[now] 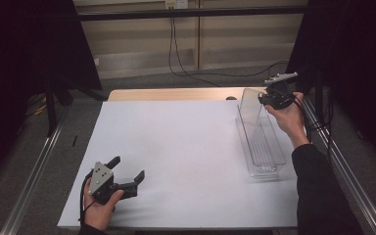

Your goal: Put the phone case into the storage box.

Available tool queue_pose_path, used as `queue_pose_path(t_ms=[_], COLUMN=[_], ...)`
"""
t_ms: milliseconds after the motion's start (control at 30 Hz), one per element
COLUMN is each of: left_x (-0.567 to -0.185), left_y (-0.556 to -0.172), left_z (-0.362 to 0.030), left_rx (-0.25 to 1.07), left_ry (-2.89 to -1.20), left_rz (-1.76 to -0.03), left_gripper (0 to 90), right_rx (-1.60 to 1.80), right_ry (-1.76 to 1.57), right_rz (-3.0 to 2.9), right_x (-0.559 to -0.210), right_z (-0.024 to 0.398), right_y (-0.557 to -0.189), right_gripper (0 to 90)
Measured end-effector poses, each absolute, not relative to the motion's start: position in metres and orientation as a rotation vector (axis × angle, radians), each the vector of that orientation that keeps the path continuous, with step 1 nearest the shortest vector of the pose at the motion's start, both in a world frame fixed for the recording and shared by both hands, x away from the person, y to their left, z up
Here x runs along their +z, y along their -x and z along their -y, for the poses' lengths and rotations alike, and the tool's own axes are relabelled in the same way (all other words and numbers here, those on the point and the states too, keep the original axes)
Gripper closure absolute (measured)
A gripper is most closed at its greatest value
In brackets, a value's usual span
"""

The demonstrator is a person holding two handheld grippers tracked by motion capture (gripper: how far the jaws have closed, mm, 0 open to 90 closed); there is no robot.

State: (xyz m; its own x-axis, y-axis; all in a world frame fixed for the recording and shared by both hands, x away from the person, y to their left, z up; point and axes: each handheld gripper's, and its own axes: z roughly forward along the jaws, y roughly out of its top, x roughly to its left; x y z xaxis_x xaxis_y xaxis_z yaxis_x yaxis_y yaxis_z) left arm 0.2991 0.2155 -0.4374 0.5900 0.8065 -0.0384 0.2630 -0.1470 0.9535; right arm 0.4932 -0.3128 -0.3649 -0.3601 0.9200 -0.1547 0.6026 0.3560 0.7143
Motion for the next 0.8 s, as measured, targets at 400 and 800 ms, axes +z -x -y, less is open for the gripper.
queue_pose_path(t_ms=[400,800], left_x=[-0.4372,-0.4379], left_y=[-0.2994,-0.3003], left_z=[-0.2156,-0.2138], left_rx=[0.609,0.605], left_ry=[-1.698,-1.700], left_rz=[-0.890,-0.891], left_gripper=[2.5,2.5], right_rx=[0.771,0.688], right_ry=[-1.296,-1.274], right_rz=[-2.104,-2.206], right_x=[-0.3627,-0.3565], right_z=[0.3093,0.3135], right_y=[-0.4943,-0.4874], right_gripper=[78.8,82.9])
